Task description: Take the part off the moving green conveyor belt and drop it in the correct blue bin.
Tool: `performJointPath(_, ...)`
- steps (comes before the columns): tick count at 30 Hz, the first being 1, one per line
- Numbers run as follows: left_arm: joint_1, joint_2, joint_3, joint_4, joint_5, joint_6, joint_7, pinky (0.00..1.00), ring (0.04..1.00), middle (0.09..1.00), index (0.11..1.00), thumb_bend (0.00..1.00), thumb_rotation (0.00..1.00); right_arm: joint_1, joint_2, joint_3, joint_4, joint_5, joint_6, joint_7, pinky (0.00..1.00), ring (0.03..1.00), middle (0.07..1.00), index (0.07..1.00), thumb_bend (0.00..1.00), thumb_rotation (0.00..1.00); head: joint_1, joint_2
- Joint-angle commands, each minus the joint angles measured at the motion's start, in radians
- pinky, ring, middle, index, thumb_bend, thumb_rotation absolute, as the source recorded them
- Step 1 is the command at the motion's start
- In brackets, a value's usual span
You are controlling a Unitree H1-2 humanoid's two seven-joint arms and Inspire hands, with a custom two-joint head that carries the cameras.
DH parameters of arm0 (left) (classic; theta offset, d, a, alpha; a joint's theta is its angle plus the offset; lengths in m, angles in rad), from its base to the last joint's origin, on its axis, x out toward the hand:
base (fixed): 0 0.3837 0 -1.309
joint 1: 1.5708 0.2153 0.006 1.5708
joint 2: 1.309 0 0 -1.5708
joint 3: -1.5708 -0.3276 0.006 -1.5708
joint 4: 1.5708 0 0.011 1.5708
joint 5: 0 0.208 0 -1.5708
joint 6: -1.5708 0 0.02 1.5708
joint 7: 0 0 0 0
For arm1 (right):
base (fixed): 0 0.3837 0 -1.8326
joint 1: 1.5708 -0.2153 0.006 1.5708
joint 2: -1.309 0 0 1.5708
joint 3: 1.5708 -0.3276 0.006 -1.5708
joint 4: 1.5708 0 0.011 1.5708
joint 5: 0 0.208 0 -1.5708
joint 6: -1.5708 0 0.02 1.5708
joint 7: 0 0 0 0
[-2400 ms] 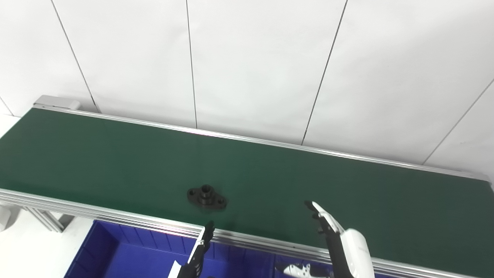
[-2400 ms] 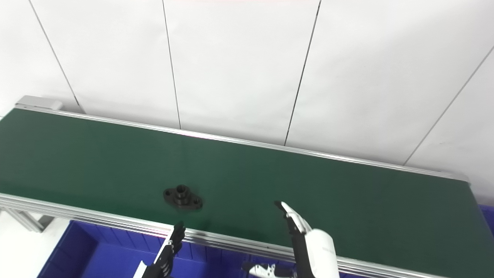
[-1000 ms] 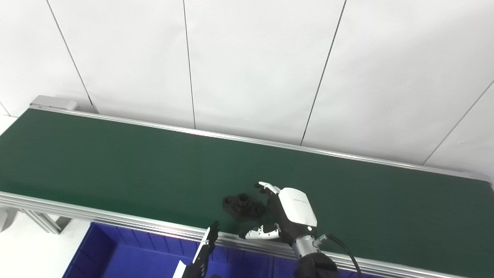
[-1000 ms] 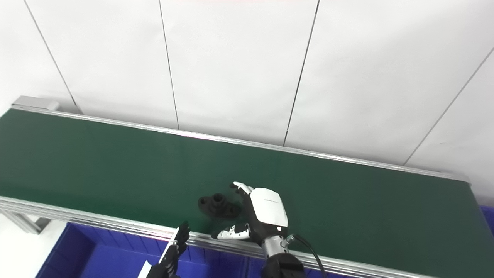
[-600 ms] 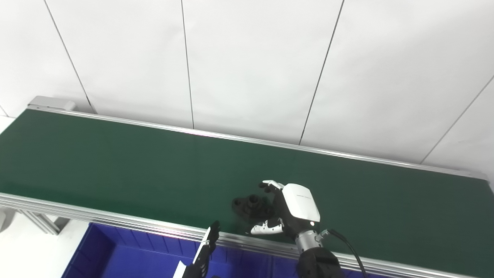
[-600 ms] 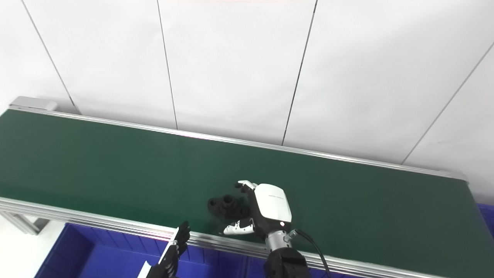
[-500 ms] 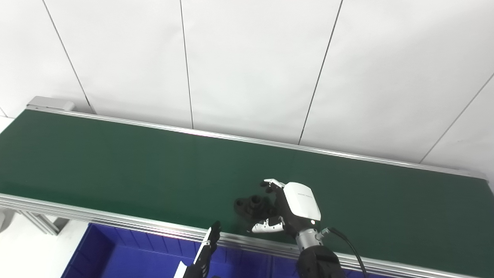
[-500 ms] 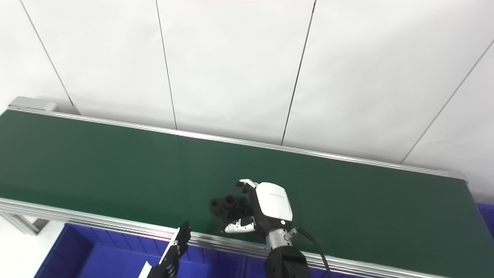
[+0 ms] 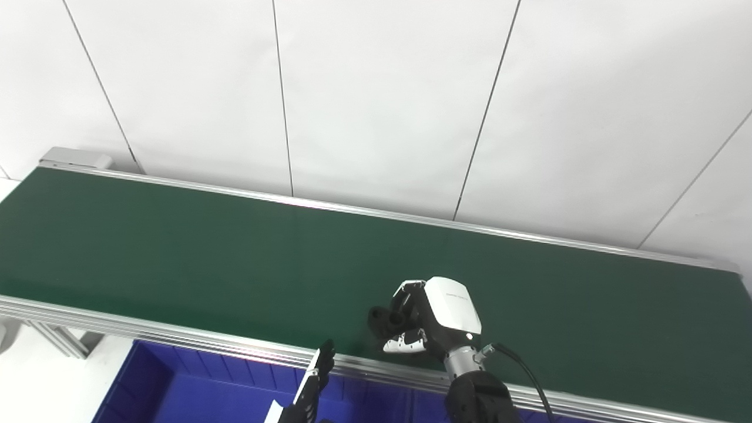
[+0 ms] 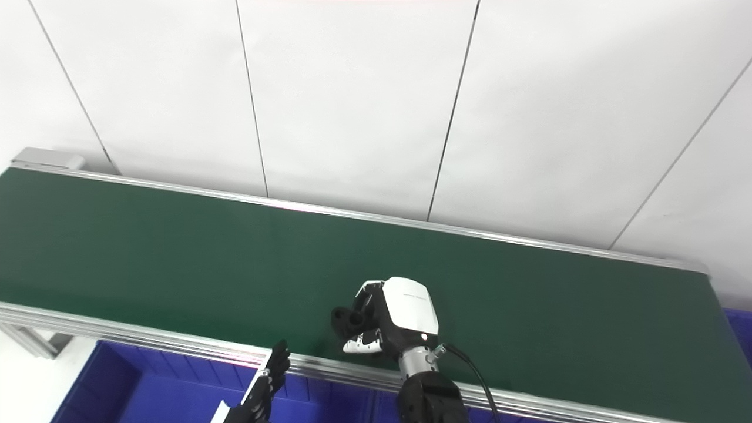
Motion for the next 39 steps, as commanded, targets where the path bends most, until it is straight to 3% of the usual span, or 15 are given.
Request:
performJointPath(1,-0.001,0.003,-0.004,-0.039,-0.001,-0.012,-0.006,1.0,0.993,1.0,1.0,0.77,1.0,0.009,0.001,0.021,0.027,-0.01,0.049,0.031,0.24,0.317,0.405,0.516,0.52,0.0,0.0,0.001)
performJointPath(13,-0.003,0.016,0.0,-0.04,0.009,-0.007,-0.002,0.98,0.987,1.0,1.0,0.76,1.0,0.023,-0.009,0.025,0.008,0.018,0.062,0.034,0.24,0.309,0.4,0.519,0.52,0.0,-0.015,0.004)
performJointPath(14,-0.002,0.017,0.001,-0.04,0.007,-0.009,-0.002,0.98,0.985,1.0,1.0,0.75,1.0,0.028,-0.009,0.024,-0.007,0.024,0.06,0.034,0.23,0.299,0.436,0.502,0.53,0.0,-0.018,0.006)
performJointPath(18,-0.002,0.021,0.003,-0.042,0.001,-0.01,-0.001,0.98,0.981,1.0,1.0,0.75,1.0,0.054,-0.013,0.014,-0.101,0.062,0.044,0.037,0.16,0.217,0.467,0.485,0.53,0.0,-0.03,0.01)
performJointPath(29,-0.01,0.038,0.016,-0.053,-0.018,-0.001,-0.01,0.96,0.976,1.0,1.0,0.74,1.0,0.081,-0.025,0.009,-0.409,0.023,0.103,0.164,0.17,0.226,0.47,0.485,0.53,0.0,-0.064,0.017)
performJointPath(39,-0.023,0.07,0.047,-0.079,-0.082,0.031,-0.042,0.99,0.997,1.0,1.0,0.73,1.0,0.107,-0.036,0.006,-0.608,-0.083,0.16,0.306,0.18,0.245,0.471,0.483,0.53,0.0,-0.212,0.055)
